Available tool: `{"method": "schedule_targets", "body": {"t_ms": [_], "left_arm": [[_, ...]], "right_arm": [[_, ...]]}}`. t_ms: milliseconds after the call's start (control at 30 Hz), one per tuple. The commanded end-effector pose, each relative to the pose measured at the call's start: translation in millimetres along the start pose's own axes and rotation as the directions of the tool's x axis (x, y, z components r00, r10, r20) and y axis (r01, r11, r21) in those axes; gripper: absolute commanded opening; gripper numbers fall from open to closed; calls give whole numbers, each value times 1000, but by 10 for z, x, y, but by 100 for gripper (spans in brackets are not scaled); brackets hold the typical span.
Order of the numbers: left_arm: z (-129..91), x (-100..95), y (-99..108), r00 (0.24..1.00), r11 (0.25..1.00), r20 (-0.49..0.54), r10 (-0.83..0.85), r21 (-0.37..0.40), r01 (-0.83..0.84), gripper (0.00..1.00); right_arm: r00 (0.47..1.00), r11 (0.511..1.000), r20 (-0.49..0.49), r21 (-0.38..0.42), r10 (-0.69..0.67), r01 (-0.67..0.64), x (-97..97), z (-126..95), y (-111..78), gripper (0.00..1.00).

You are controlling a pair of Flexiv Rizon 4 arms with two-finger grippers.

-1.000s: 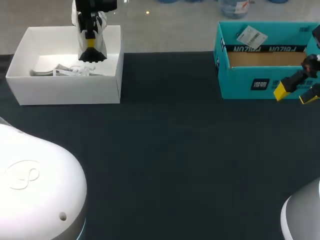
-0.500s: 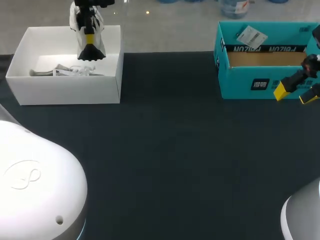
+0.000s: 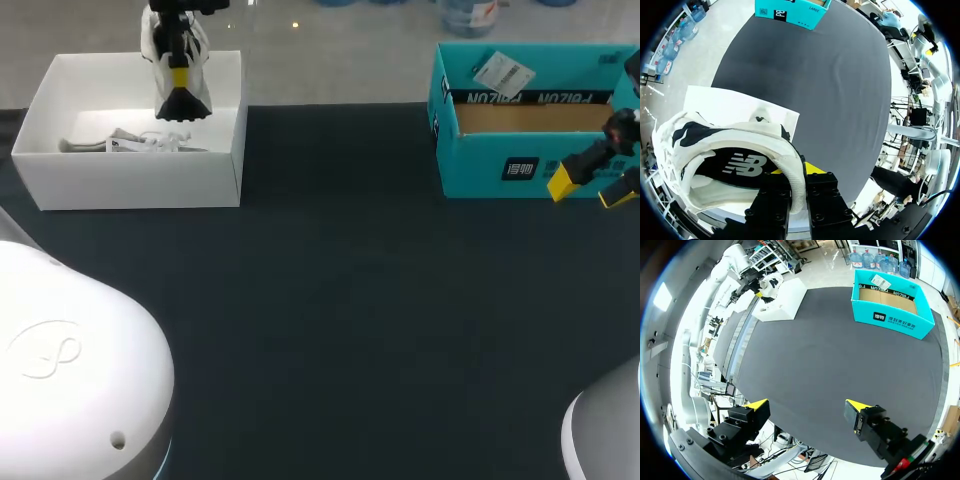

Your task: Take the shoe out of the shoebox, open the shoe tongue, remove and reinsert the insole, then place the shoe into the shoebox

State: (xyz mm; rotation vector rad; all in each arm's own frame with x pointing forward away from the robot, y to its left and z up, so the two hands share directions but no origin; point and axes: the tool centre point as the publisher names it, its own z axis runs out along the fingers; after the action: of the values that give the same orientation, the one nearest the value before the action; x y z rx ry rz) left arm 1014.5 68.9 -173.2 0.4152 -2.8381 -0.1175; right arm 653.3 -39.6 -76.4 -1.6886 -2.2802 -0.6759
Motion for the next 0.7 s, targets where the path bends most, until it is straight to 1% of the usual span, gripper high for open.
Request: {"method": "schedule_targets", "body": {"t_ms": [33,333,367,400,433,467,533,600,633,667,700], "left_arm": [[-23,-10,3,1000,1000,-2,1,-2,-1,0],[-23,-10,3,1000,1000,-2,1,-2,-1,0],[-52,-89,53,1000,1000,4,4,-1,-4,0],[-87,-158,119,999,999,44,-15,36,14,0],[-108,-200,179,998,999,58,-13,46,10,0],[-114,-231,216,999,998,41,20,52,-22,0],[-119,-269,294,994,997,80,73,29,-76,0],[-148,-381,369,988,988,45,150,43,-151,0],[-167,-447,418,981,981,57,184,50,-187,0],[-183,-499,470,972,968,40,233,81,-236,0],[-200,-566,511,962,958,31,270,88,-272,0]], "right_arm": [[1000,1000,1,6,0,0,-1,6,31,100],[1000,1000,1,6,0,0,-1,6,31,100],[1000,1000,1,6,0,0,-1,6,31,100],[1000,1000,1,6,0,0,-1,6,31,100],[1000,1000,1,6,0,0,-1,6,31,100],[1000,1000,1,6,0,0,-1,6,31,100],[1000,1000,1,6,0,0,-1,6,31,100],[1000,1000,1,6,0,0,-1,6,31,100],[1000,1000,1,6,0,0,-1,6,31,100],[1000,1000,1,6,0,0,-1,6,31,100],[1000,1000,1,6,0,0,-1,6,31,100]]}}
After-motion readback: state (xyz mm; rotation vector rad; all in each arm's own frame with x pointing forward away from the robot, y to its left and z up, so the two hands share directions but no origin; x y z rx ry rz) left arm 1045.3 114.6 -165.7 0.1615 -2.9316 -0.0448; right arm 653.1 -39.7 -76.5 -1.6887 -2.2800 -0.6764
